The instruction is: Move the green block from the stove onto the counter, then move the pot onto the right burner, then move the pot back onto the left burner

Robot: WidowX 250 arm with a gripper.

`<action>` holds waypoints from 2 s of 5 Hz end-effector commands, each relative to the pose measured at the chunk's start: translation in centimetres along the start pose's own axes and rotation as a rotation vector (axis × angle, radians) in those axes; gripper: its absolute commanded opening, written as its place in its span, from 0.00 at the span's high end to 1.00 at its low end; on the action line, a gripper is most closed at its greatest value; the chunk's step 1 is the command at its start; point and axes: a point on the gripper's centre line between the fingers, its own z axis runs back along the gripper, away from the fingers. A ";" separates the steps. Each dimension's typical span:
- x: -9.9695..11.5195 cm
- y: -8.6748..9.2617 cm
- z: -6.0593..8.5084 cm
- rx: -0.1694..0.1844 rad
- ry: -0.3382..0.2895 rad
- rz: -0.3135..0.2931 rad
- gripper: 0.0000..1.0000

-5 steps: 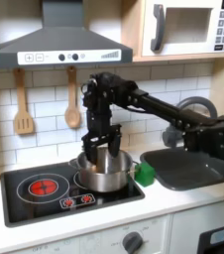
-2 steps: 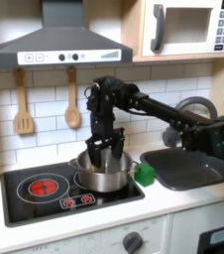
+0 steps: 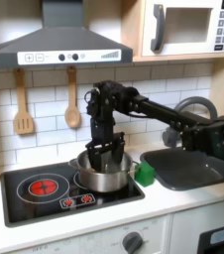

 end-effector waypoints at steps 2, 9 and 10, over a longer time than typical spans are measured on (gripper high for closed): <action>0.4 1.0 0.1 0.016 -0.011 0.011 0.00; 1.8 6.1 0.6 0.008 -0.003 0.088 0.00; 2.0 6.8 0.6 0.006 0.002 0.095 0.00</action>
